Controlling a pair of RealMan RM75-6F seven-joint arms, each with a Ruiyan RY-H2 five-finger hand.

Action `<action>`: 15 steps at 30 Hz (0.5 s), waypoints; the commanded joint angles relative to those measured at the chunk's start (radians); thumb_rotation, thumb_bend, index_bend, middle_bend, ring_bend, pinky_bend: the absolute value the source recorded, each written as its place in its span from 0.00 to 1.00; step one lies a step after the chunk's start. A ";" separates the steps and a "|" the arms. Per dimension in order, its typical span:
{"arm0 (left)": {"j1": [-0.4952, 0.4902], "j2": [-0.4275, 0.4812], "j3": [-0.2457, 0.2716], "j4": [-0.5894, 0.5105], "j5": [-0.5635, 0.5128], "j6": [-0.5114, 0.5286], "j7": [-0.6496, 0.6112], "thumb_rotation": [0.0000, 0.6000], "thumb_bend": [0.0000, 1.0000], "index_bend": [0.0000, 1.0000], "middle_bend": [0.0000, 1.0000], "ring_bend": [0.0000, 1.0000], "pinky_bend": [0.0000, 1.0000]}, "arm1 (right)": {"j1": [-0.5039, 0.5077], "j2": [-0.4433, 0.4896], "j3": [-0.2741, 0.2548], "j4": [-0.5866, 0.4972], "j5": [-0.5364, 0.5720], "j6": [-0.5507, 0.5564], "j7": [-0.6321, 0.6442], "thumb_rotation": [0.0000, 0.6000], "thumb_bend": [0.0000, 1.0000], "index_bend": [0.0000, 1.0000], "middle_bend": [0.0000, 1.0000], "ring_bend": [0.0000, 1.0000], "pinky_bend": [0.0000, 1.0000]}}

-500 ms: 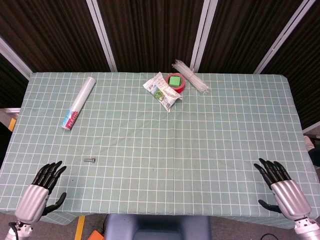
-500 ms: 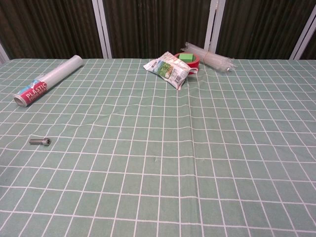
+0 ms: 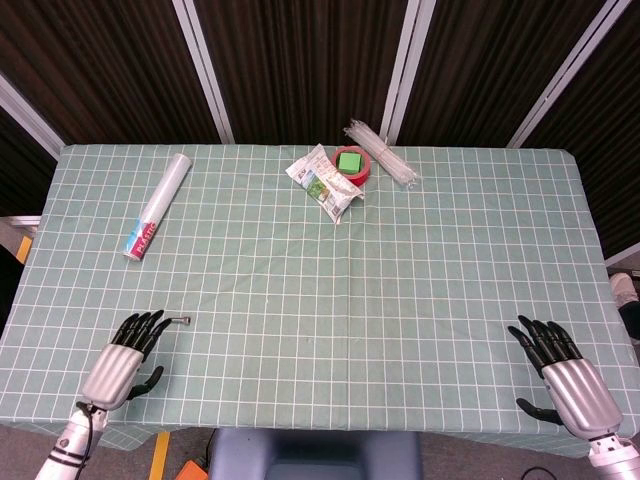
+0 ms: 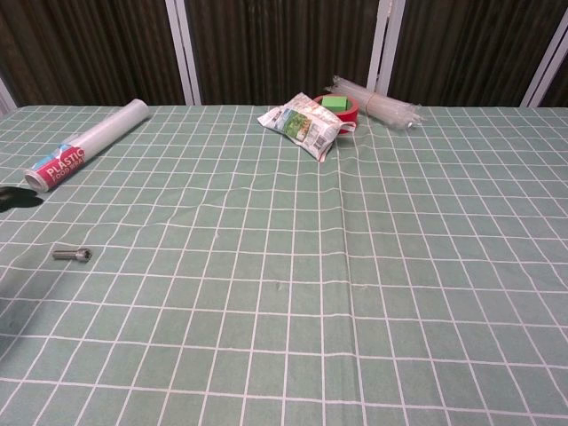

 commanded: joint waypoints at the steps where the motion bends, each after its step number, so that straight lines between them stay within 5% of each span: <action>1: -0.063 -0.106 -0.057 0.116 -0.076 -0.086 0.005 1.00 0.41 0.09 0.00 0.00 0.08 | 0.001 -0.001 -0.001 0.000 0.002 -0.004 -0.002 1.00 0.24 0.00 0.00 0.00 0.00; 5: -0.094 -0.194 -0.104 0.240 -0.141 -0.132 -0.011 1.00 0.41 0.24 0.01 0.00 0.13 | 0.001 -0.001 0.002 0.000 0.010 -0.005 -0.005 1.00 0.24 0.00 0.00 0.00 0.00; 7: -0.106 -0.228 -0.120 0.298 -0.165 -0.144 -0.016 1.00 0.41 0.26 0.09 0.07 0.29 | 0.002 -0.001 0.003 0.001 0.015 -0.008 -0.005 1.00 0.24 0.00 0.00 0.00 0.00; 11: -0.118 -0.274 -0.126 0.391 -0.172 -0.133 -0.023 1.00 0.41 0.30 0.73 0.74 0.93 | 0.004 -0.002 0.006 0.003 0.026 -0.014 -0.004 1.00 0.24 0.00 0.00 0.00 0.00; 13: -0.119 -0.282 -0.122 0.413 -0.172 -0.132 -0.028 1.00 0.42 0.31 0.91 0.89 1.00 | 0.005 -0.003 0.007 0.004 0.030 -0.017 -0.006 1.00 0.24 0.00 0.00 0.00 0.00; 15: -0.119 -0.295 -0.117 0.442 -0.167 -0.119 -0.029 1.00 0.41 0.33 0.98 0.95 1.00 | 0.006 -0.004 0.008 0.003 0.033 -0.019 -0.008 1.00 0.24 0.00 0.00 0.00 0.00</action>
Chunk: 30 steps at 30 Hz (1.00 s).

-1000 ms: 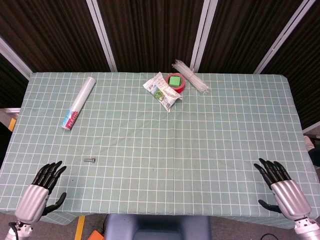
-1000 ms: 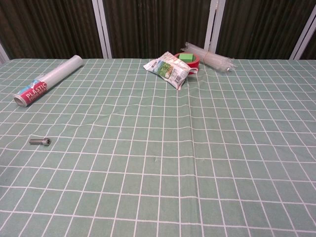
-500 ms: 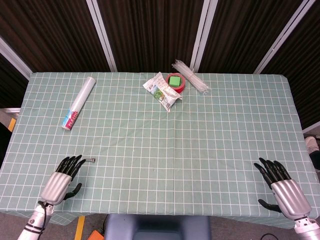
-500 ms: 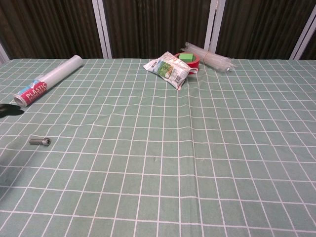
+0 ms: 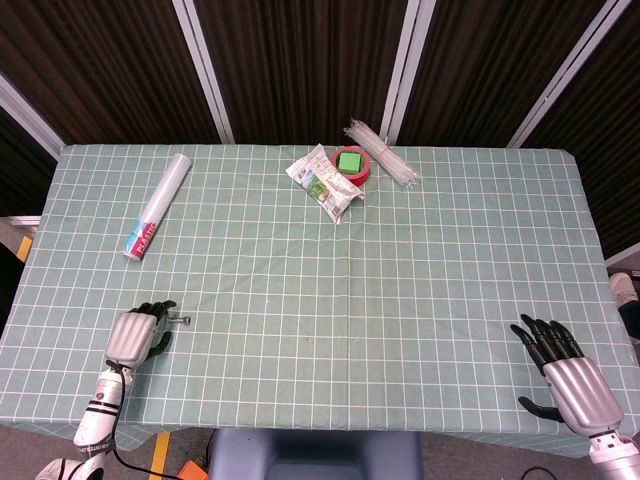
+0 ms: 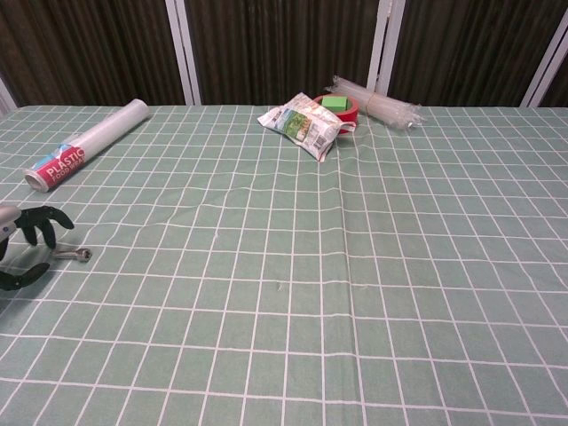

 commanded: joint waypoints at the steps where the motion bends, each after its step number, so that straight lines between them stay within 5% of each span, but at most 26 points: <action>1: -0.005 -0.024 0.002 0.039 -0.003 0.013 -0.009 1.00 0.41 0.33 0.99 0.97 1.00 | 0.001 -0.001 0.001 -0.001 0.003 -0.002 -0.003 1.00 0.24 0.00 0.00 0.00 0.00; 17: -0.016 -0.066 0.000 0.137 -0.033 0.008 -0.044 1.00 0.41 0.48 1.00 1.00 1.00 | 0.001 -0.002 0.000 -0.004 0.006 -0.005 -0.007 1.00 0.24 0.00 0.00 0.00 0.00; 30: -0.037 -0.094 -0.005 0.163 -0.047 -0.005 -0.048 1.00 0.41 0.45 1.00 1.00 1.00 | 0.004 -0.003 0.001 -0.003 0.012 -0.011 -0.011 1.00 0.24 0.00 0.00 0.00 0.00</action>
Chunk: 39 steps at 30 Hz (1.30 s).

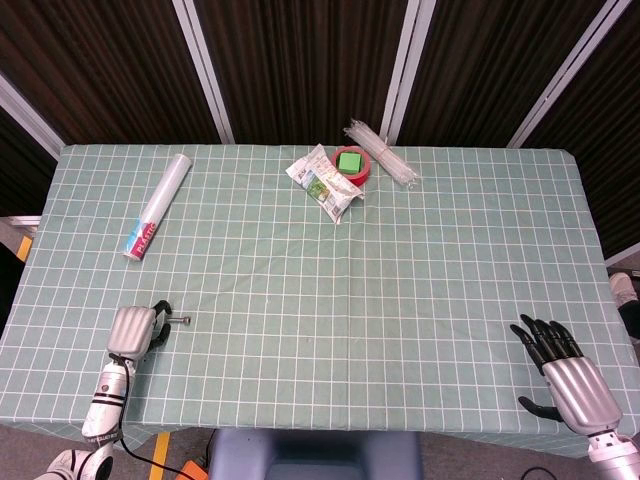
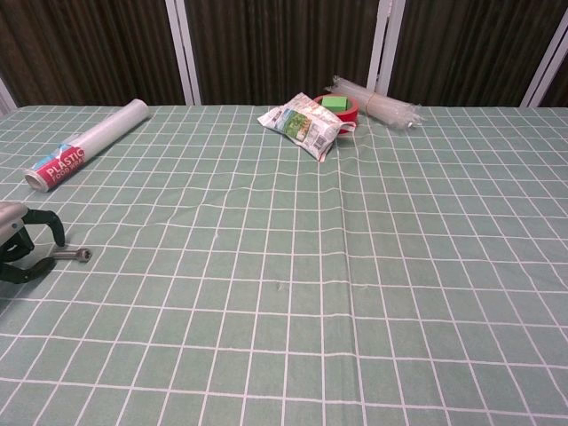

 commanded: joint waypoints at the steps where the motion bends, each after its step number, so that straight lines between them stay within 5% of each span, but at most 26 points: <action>1: -0.003 -0.003 0.001 0.004 -0.002 -0.005 -0.001 1.00 0.41 0.45 1.00 1.00 1.00 | 0.001 0.000 0.001 0.000 0.001 -0.001 0.000 1.00 0.24 0.00 0.00 0.00 0.00; 23: -0.015 -0.029 -0.002 0.034 -0.007 0.012 -0.038 1.00 0.41 0.55 1.00 1.00 1.00 | 0.003 -0.005 0.004 0.001 0.014 -0.008 -0.012 1.00 0.24 0.00 0.00 0.00 0.00; 39: -0.009 0.033 0.000 -0.098 0.010 0.071 0.010 1.00 0.41 0.56 1.00 1.00 1.00 | 0.003 -0.004 0.004 0.000 0.015 -0.009 -0.012 1.00 0.24 0.00 0.00 0.00 0.00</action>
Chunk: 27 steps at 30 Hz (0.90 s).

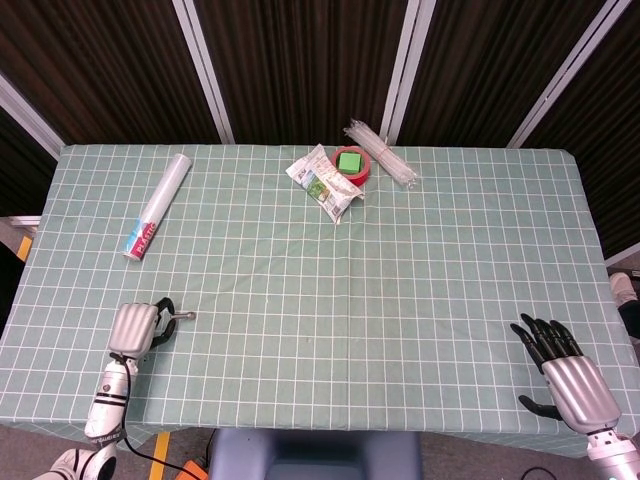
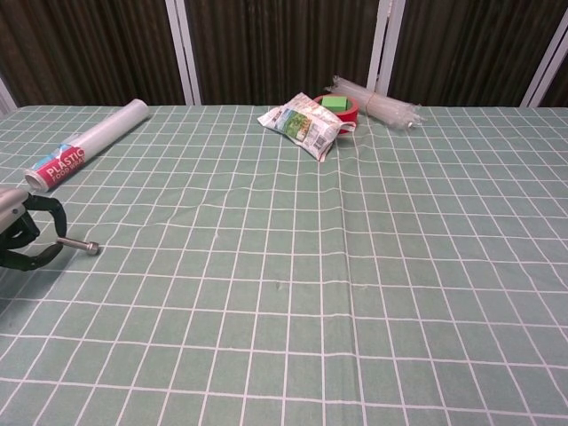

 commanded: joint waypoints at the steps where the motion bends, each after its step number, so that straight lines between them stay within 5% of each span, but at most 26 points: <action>1: -0.004 0.016 -0.001 -0.035 0.003 0.003 0.015 1.00 0.41 0.56 1.00 1.00 1.00 | 0.000 0.000 0.000 0.000 0.001 0.000 0.001 1.00 0.24 0.00 0.00 0.00 0.00; 27: -0.042 0.115 -0.002 -0.281 -0.020 -0.054 0.236 1.00 0.41 0.52 1.00 1.00 1.00 | 0.003 0.001 0.002 0.003 0.005 -0.003 0.005 1.00 0.24 0.00 0.00 0.00 0.00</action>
